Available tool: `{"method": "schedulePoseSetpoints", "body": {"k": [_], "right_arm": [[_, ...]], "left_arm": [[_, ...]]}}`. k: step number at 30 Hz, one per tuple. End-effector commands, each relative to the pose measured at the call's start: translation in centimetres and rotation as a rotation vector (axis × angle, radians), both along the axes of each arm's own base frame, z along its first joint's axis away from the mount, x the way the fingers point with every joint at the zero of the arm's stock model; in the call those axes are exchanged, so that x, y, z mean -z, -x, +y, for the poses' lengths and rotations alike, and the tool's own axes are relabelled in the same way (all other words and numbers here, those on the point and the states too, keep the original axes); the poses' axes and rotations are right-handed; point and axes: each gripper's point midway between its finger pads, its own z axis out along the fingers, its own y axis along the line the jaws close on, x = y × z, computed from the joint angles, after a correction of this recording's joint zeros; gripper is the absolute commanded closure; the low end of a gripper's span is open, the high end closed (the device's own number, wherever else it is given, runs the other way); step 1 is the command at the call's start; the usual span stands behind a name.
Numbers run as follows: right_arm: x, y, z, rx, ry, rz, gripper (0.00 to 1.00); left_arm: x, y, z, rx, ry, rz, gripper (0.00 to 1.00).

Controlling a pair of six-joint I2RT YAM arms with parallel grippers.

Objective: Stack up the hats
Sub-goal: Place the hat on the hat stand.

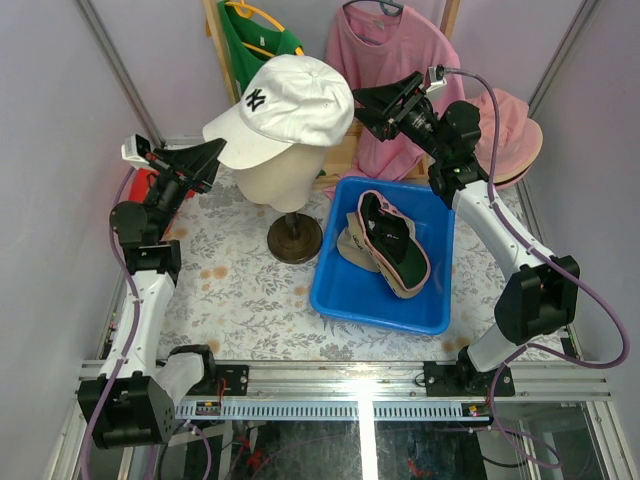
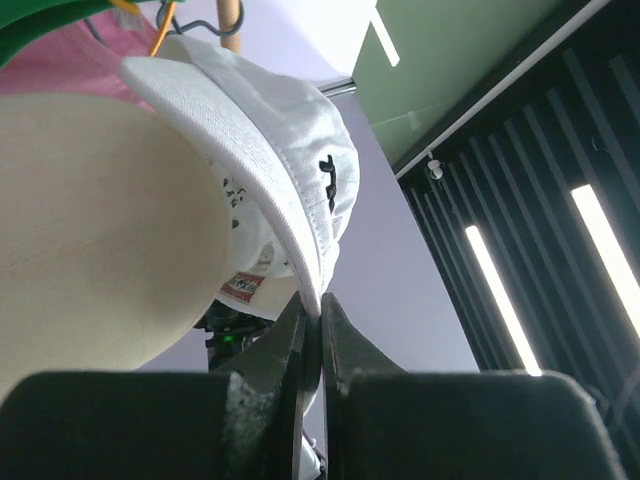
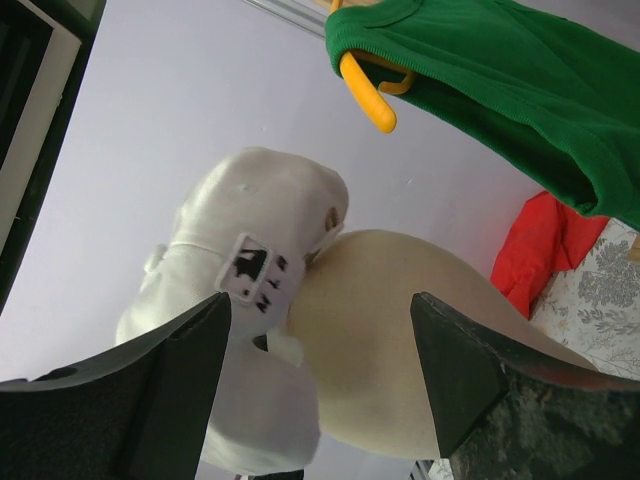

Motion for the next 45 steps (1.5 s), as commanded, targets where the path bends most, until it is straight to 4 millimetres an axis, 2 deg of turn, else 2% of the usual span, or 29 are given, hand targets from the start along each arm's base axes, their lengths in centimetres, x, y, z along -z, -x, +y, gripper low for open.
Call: {"method": "schedulePoseSetpoints", "body": {"k": [1,5,12,21,27,33,41,45], "right_arm": [[-3.8,1.7,-0.7,0.001,-0.028,-0.107,0.2],[-3.4,1.6,-0.6,0.001,-0.028,-0.101,0.2],[-3.0,1.5,-0.6,0.0,-0.023,-0.096,0.2],[-2.4,1.1,-0.5,0.005,-0.011,-0.084,0.2],[-2.4,1.0,-0.5,0.006,-0.003,-0.084,0.2],[-2.1,0.9,-0.3,0.001,0.003,-0.079,0.2],[-1.4,1.2,-0.4,-0.001,0.023,-0.068,0.2],[-1.4,1.6,-0.5,-0.002,0.023,-0.069,0.2]], "left_arm": [[-0.3,-0.2,-0.9,-0.014,-0.068,-0.002,1.0],[1.3,-0.9,-0.9,-0.034,-0.11,0.039,1.0],[3.3,-0.8,-0.7,-0.03,-0.135,0.064,1.0],[6.8,-1.1,2.1,-0.101,-0.152,0.122,1.0],[7.5,-1.0,2.1,-0.094,-0.165,0.098,1.0],[7.6,0.6,1.7,-0.072,-0.135,0.021,1.0],[10.0,1.1,1.9,-0.058,-0.1,0.013,1.0],[10.4,1.2,2.0,-0.056,-0.105,-0.006,1.0]]}}
